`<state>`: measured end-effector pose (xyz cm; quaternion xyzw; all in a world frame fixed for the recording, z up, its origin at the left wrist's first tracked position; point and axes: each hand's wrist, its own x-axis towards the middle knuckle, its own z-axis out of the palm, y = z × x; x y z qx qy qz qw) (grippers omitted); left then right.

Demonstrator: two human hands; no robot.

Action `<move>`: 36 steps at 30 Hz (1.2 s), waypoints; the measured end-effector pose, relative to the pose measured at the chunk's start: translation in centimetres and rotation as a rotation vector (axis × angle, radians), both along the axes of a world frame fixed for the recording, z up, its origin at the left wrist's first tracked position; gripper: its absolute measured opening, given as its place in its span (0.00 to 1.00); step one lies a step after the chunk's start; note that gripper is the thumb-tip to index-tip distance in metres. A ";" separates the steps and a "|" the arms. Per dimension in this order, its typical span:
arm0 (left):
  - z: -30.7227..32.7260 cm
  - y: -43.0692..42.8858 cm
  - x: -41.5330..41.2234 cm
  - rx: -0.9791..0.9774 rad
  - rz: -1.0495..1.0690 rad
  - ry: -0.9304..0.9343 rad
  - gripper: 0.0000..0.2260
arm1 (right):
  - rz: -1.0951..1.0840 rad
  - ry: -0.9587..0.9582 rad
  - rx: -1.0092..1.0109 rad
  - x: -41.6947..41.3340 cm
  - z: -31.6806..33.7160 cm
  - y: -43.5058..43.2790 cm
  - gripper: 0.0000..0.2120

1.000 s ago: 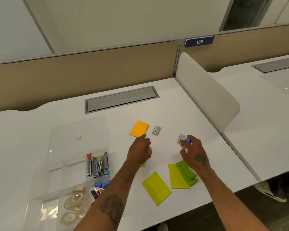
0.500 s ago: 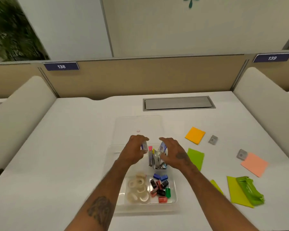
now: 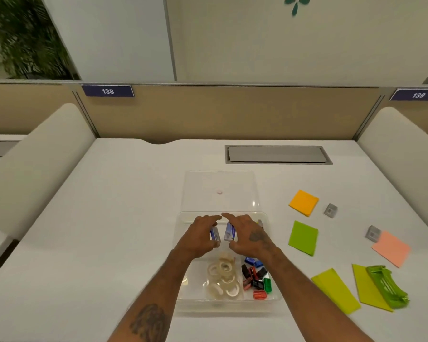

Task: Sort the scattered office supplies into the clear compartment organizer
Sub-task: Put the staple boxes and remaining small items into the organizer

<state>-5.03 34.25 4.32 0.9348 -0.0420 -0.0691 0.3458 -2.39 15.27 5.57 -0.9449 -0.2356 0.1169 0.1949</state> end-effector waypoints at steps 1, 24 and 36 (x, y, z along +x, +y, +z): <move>-0.1 -0.1 0.0 0.000 0.003 0.001 0.34 | -0.003 0.001 -0.012 -0.1 -0.1 0.0 0.40; -0.9 -1.8 0.3 0.537 -0.162 -0.152 0.47 | -0.211 -0.117 -0.147 -1.0 -1.8 -5.1 0.40; -1.0 -10.5 5.5 0.539 -0.236 -0.167 0.43 | -0.449 -0.128 -0.193 0.4 -2.9 -15.5 0.42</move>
